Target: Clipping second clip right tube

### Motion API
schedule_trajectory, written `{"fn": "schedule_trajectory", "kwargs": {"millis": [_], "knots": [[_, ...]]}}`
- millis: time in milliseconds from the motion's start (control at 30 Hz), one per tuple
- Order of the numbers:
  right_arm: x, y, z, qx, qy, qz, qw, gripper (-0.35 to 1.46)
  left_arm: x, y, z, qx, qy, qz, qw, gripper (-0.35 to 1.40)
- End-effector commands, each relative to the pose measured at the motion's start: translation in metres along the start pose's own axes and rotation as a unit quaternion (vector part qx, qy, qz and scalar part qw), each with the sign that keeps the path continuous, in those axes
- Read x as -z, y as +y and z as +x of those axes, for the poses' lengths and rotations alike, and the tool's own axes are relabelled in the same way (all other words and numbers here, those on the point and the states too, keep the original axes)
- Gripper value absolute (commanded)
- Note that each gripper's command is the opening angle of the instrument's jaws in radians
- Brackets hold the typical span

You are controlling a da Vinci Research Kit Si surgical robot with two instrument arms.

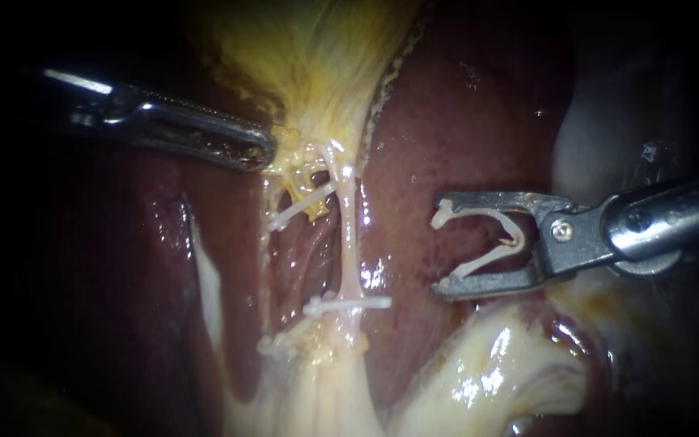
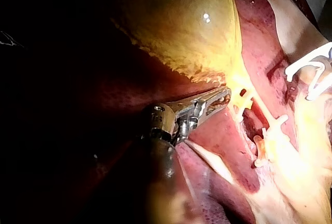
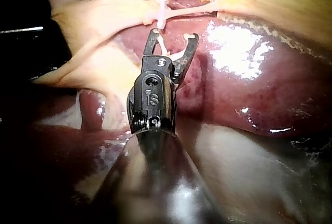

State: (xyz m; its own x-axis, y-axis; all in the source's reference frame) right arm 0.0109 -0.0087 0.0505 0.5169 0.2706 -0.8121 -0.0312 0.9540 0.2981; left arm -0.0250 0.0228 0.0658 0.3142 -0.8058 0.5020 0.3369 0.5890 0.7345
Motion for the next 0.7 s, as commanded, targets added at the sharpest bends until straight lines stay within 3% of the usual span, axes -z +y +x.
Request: {"fn": "schedule_trajectory", "kwargs": {"millis": [33,200,433,700], "knots": [[0.0,0.0,0.0,0.0,0.0,0.0,1.0,0.5,0.0002,0.0,-0.0001,0.0,0.0,0.001,1.0,-0.35],[0.0,0.0,-0.0001,0.0,0.0,0.003,1.0,0.5,0.0021,0.0001,-0.0007,0.002,0.003,0.009,1.0,-0.35],[0.0,-0.0001,0.0,0.0,0.002,0.011,0.9999,0.5,0.0068,0.0,-0.0031,0.009,-0.003,-0.006,0.9999,-0.35],[-0.0006,-0.0001,0.0004,-0.015,0.004,0.03,0.9994,0.49,0.0079,-0.0007,-0.004,0.01,-0.014,-0.01,0.9998,-0.35]]}}
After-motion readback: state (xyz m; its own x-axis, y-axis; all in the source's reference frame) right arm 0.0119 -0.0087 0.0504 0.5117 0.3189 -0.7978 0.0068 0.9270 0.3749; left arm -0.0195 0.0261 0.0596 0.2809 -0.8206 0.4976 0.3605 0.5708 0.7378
